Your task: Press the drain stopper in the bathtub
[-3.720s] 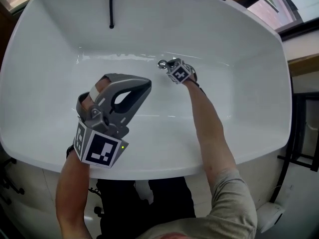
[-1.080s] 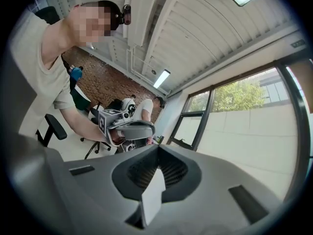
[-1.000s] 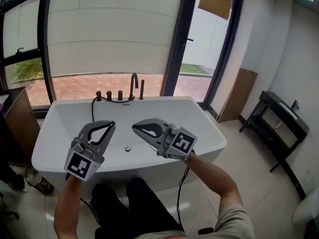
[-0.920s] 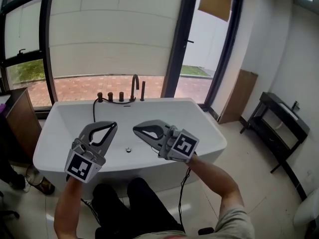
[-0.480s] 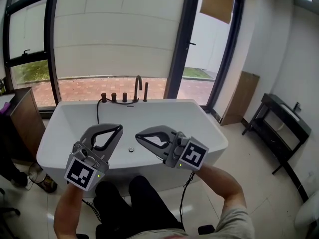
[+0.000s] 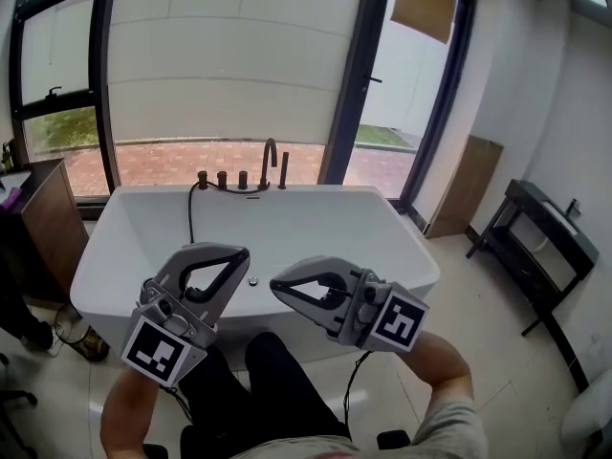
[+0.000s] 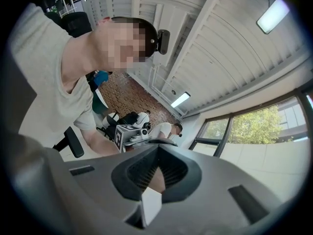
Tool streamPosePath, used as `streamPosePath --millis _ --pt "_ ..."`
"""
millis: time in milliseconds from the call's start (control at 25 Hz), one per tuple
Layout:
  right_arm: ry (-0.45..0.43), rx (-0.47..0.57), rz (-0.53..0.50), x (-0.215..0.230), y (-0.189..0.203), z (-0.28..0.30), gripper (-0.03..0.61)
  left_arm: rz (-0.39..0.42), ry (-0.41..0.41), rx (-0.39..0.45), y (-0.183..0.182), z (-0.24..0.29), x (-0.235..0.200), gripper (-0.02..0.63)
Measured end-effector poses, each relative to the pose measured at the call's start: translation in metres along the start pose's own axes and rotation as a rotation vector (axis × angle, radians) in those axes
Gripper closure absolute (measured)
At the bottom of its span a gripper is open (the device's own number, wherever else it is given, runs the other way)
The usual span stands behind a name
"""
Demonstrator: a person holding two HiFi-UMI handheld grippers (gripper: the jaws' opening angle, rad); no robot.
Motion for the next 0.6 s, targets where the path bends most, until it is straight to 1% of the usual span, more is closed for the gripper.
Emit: streamPosePath --millis 160,280,600 --pt "-0.007 0.004 -0.012 -0.008 -0.007 -0.004 0.578 -0.006 0.007 0.015 -0.006 0.000 0.008 0.607" --pt "-0.013 0.002 -0.026 -0.011 -0.010 -0.003 0.578 0.005 0.025 0.029 -0.012 0.000 0.012 0.607" --pt "0.001 -0.033 -0.005 -0.011 -0.001 -0.007 0.578 0.003 0.032 0.022 -0.012 -0.003 0.018 0.607"
Point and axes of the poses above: the fingertips, and each gripper's own axes: z forward along the fingers, x to its right, y out of its underside, the point moved 1 cm from there along -z, backward along the fingers, and after that the axes turned 10 degrees about x, right-handed, at the moved point
